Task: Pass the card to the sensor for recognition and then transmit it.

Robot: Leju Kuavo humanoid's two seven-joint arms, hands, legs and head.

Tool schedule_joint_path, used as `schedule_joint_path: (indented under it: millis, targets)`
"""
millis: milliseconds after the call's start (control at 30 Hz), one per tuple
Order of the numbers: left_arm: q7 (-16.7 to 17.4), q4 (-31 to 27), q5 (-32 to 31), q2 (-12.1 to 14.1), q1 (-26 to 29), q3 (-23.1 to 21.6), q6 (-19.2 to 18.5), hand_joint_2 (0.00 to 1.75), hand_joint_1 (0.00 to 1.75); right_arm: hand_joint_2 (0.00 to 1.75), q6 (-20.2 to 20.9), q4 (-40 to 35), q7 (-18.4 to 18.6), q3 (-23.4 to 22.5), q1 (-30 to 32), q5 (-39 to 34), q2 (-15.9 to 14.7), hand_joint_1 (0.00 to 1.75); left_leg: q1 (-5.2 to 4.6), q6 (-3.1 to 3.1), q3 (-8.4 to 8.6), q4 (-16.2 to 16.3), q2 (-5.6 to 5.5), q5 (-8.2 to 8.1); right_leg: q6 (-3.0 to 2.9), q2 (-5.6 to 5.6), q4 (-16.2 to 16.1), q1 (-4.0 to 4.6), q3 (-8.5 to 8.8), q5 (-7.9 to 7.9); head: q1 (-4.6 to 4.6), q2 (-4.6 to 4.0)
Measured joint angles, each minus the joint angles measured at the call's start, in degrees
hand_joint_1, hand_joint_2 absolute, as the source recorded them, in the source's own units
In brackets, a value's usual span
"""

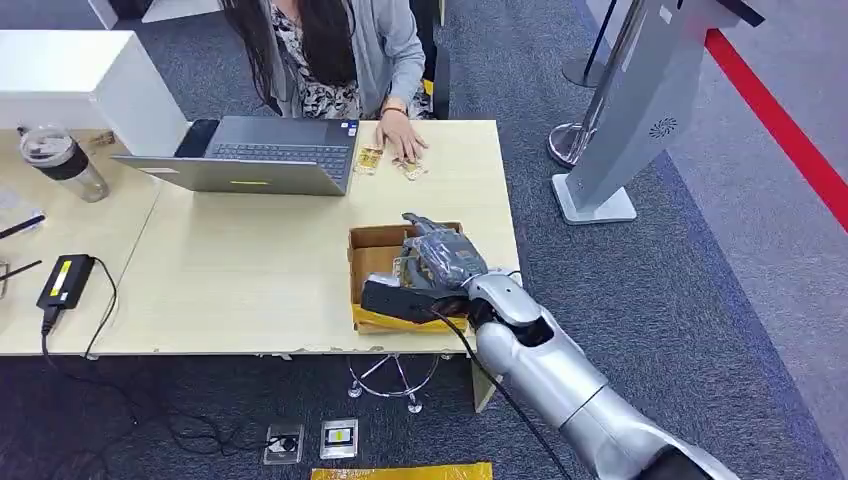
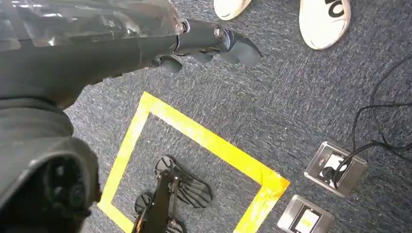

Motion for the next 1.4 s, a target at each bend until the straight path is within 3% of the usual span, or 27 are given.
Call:
schedule_joint_path:
  millis: [267, 600, 900, 1300, 1333, 1367, 1400]
  targets:
    - [-0.33, 0.0, -0.02, 0.0, 0.01, -1.22, -0.09, 0.0, 0.0, 1.75, -2.64, 0.81, -3.61, -1.38, -8.04, -1.14, -0.04, 1.75, 0.0, 0.0, -0.01, 0.0, 0.0, 0.01, 0.0, 0.0, 0.01, 0.0, 0.0, 0.01, 0.0, 0.0]
    - [-0.76, 0.0, -1.09, -0.02, -0.02, -2.88, -0.92, 0.0, 0.0, 1.75, -4.68, 12.25, -9.03, -2.49, -18.96, -3.1, 2.71, 1.75, 0.0, 0.0, -0.02, 0.0, 0.0, 0.01, -0.01, 0.0, 0.01, 0.0, 0.0, 0.01, 0.02, 0.0]
    - [-0.76, 0.0, -2.32, -0.04, -0.66, -4.98, -1.4, 0.0, 0.0, 1.75, -2.1, 20.92, -8.48, -2.64, -23.74, -3.41, 5.68, 1.75, 0.0, 0.0, -0.01, 0.0, 0.0, 0.01, -0.01, 0.01, 0.02, 0.01, -0.02, 0.01, 0.0, 0.0]
    - [-0.76, 0.0, -2.3, -0.24, -0.78, -5.62, -1.35, 0.0, 0.0, 1.75, -0.98, 25.46, -7.58, -2.64, -25.83, -3.72, 8.35, 1.75, 0.0, -0.01, -0.01, 0.0, 0.01, 0.01, -0.01, 0.02, 0.02, 0.0, -0.02, 0.01, 0.02, 0.0]
    - [-0.76, 0.0, -2.29, -0.24, -0.78, -5.66, -1.36, 0.0, 0.0, 1.75, -0.98, 25.75, -7.45, -2.67, -25.86, -3.69, 8.46, 1.05, 0.0, -0.01, -0.01, 0.01, 0.01, 0.01, -0.01, 0.02, 0.01, 0.0, -0.02, 0.01, 0.02, 0.0]
    - [-0.76, 0.0, -2.29, -0.24, -0.79, -5.7, -1.36, 0.0, 0.0, 1.75, -1.0, 25.99, -7.34, -2.67, -25.85, -3.69, 8.48, 0.0, 0.0, -0.01, -0.01, 0.01, 0.0, 0.01, -0.01, 0.02, 0.02, 0.0, -0.03, 0.01, 0.02, 0.0]
    - [-0.76, 0.0, -2.3, -0.24, -0.81, -5.83, -1.36, 0.0, 0.0, 0.0, -1.19, 26.2, -7.23, -2.67, -25.86, -3.69, 8.48, 0.0, 0.0, -0.01, -0.01, 0.01, 0.0, 0.01, -0.01, 0.01, 0.01, 0.0, -0.03, 0.01, 0.02, 0.0]
